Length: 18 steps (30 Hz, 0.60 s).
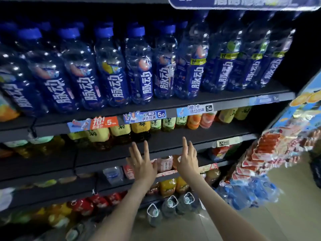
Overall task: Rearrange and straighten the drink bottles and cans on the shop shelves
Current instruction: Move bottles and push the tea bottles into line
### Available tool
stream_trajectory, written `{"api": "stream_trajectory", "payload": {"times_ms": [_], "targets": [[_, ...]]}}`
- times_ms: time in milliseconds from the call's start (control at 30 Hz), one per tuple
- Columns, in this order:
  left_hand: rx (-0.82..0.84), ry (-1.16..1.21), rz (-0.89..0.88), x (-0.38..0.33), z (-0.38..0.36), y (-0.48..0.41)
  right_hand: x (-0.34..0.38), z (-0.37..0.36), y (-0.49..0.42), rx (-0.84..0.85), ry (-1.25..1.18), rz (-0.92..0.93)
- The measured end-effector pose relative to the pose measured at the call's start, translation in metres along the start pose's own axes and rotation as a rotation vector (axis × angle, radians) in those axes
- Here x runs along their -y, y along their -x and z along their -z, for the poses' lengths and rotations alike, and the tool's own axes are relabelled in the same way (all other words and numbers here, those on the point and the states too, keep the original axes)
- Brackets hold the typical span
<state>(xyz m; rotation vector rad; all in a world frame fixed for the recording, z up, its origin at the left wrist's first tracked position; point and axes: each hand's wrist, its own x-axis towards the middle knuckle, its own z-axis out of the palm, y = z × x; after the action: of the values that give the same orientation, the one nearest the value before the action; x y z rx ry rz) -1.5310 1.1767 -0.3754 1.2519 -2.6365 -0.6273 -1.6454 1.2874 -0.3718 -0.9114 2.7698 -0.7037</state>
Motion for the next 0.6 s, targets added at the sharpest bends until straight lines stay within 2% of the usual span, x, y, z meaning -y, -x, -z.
{"api": "stream_trajectory", "payload": {"times_ms": [167,267,367,433,600], "targets": [[-0.112,0.038,0.231,0.038,0.011,0.022,0.024,-0.021,-0.012,0.141,-0.07,0.222],[-0.218,-0.006,0.29,0.072,0.028,0.02,0.055,-0.041,-0.019,0.163,-0.119,0.34],[-0.335,-0.124,0.268,0.103,0.039,0.007,0.093,-0.065,-0.028,0.002,-0.198,0.392],[-0.4,-0.227,0.178,0.122,0.035,-0.004,0.118,-0.083,-0.035,-0.116,-0.26,0.387],[-0.623,-0.348,0.042,0.162,0.022,-0.045,0.157,-0.128,-0.04,-0.314,-0.303,0.609]]}}
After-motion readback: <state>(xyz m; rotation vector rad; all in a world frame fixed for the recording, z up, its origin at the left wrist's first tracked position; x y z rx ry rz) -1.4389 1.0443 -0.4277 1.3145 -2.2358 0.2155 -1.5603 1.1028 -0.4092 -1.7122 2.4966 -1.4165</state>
